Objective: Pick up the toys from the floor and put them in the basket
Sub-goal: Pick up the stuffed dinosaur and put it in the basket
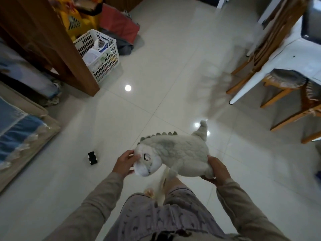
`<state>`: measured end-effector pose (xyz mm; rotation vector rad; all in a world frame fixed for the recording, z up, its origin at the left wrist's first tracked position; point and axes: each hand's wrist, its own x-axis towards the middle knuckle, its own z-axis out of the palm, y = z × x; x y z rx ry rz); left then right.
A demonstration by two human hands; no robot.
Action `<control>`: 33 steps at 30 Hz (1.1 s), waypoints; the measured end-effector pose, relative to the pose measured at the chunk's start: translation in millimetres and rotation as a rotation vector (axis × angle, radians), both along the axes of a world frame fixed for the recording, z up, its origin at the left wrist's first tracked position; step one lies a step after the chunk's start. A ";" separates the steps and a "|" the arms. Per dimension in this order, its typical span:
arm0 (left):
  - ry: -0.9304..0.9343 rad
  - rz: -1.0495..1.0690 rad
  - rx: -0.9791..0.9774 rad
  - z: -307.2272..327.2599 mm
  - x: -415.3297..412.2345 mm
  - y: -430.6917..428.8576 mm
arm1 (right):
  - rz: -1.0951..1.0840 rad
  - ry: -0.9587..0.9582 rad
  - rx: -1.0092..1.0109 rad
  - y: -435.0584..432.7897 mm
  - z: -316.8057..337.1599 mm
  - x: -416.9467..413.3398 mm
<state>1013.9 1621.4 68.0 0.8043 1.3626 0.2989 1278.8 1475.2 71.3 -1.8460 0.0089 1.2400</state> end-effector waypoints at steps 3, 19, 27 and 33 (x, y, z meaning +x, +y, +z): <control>0.007 0.045 -0.025 -9.3 17.3 30.8 | -0.037 0.053 -0.015 41.6 -9.3 20.3; -0.009 0.457 -0.068 -20.7 99.0 193.6 | 0.356 0.072 -0.048 319.2 -4.5 133.9; -0.022 0.636 -0.091 -35.7 105.3 294.7 | 0.466 0.071 -0.049 447.6 -21.0 135.4; -0.025 0.661 -0.091 -38.5 105.7 407.1 | 0.458 0.097 -0.087 554.8 -27.2 131.9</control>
